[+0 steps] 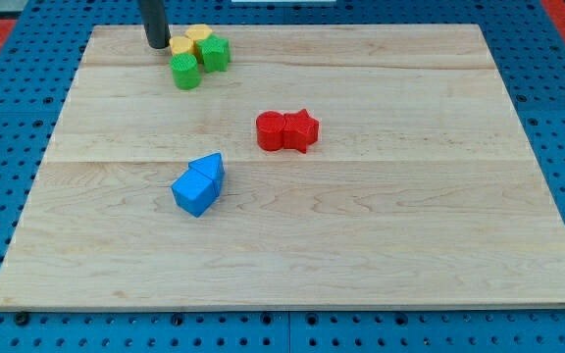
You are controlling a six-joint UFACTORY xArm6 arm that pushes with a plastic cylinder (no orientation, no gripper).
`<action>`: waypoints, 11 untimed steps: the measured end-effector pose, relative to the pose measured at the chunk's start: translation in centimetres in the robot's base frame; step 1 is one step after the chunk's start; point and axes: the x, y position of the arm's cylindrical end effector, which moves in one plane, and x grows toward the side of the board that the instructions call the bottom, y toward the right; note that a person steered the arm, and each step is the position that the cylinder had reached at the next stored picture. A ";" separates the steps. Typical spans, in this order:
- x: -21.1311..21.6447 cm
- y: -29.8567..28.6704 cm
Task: Push the green circle closer to the red star
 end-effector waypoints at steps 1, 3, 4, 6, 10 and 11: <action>0.3 -2.1; 4.8 2.7; 5.8 4.0; 8.2 7.0; 9.4 16.8; 8.7 16.9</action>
